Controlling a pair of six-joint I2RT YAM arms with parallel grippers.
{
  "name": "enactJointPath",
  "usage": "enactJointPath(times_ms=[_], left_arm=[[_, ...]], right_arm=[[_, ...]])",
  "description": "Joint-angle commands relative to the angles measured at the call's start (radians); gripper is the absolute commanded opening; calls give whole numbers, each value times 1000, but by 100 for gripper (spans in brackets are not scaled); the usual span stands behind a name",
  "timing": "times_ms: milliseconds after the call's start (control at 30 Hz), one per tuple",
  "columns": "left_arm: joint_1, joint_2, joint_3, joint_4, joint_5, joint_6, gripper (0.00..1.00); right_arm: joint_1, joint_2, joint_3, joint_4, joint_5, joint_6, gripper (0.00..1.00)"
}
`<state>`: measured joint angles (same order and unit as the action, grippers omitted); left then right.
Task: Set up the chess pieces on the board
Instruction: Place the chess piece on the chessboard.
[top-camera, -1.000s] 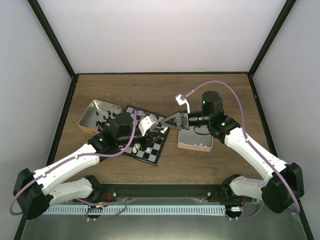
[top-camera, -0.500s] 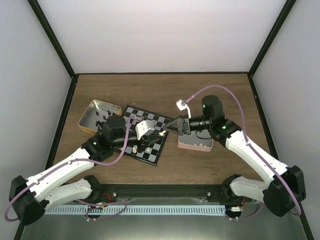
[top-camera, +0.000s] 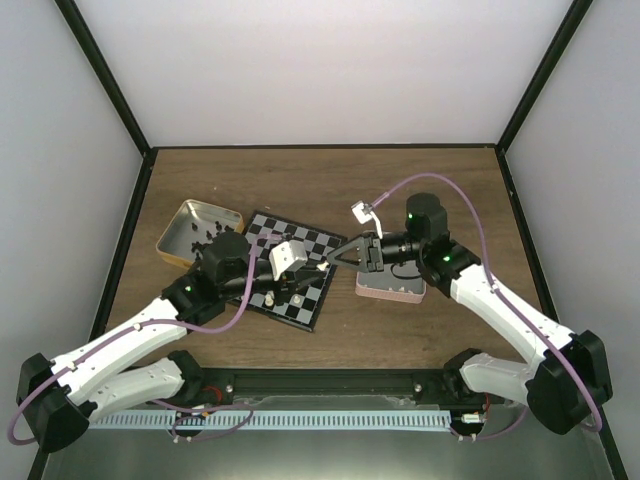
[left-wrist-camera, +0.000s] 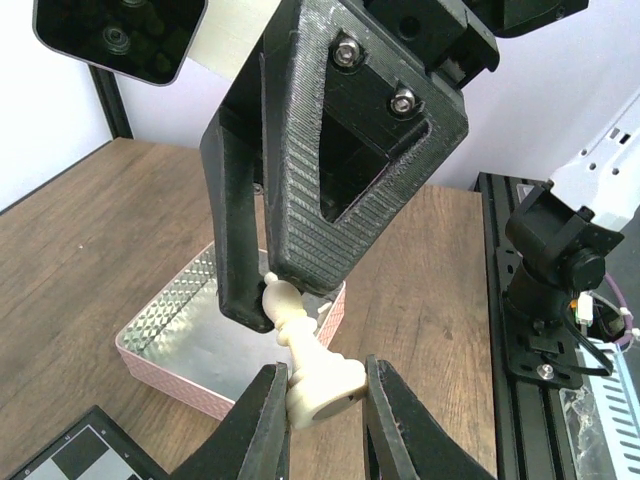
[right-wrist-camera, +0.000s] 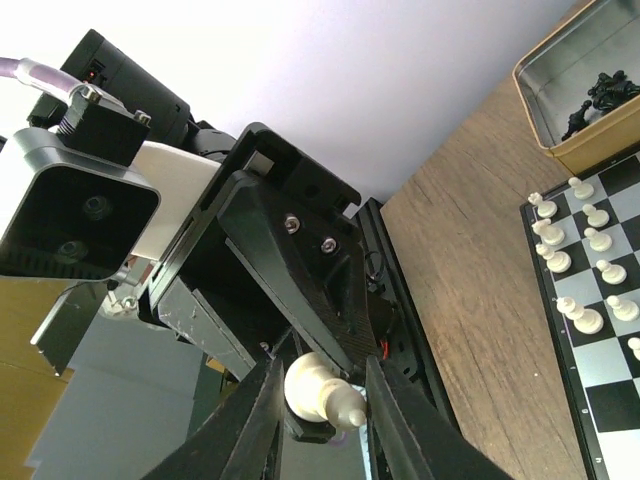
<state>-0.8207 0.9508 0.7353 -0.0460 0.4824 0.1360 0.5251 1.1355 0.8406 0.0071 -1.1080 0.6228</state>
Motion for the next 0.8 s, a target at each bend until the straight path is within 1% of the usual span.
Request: enactJointPath(times_ms=[0, 200, 267, 333, 500, 567, 633, 733, 767], left_arm=[[0, -12, -11, 24, -2, 19, 9], [0, -12, -11, 27, -6, 21, 9], [1, -12, -11, 27, -11, 20, 9], [0, -12, -13, 26, -14, 20, 9], [0, -8, -13, 26, -10, 20, 10], [0, -3, -15, 25, -11, 24, 12], [0, 2, -16, 22, -47, 23, 28], [0, 0, -12, 3, -99, 16, 47], [0, -4, -11, -2, -145, 3, 52]], right_arm=[[4, -14, -13, 53, -55, 25, 25], [9, -29, -23, 82, -72, 31, 23], [11, -32, -22, 84, -72, 31, 20], [14, -36, -18, 79, -74, 25, 15], [19, -44, -3, 51, -26, -1, 5], [19, -43, -2, 44, -3, -3, 1], [19, -43, -2, 27, 45, -8, 1], [19, -53, 7, -9, 130, -35, 1], [19, -57, 14, -27, 171, -52, 1]])
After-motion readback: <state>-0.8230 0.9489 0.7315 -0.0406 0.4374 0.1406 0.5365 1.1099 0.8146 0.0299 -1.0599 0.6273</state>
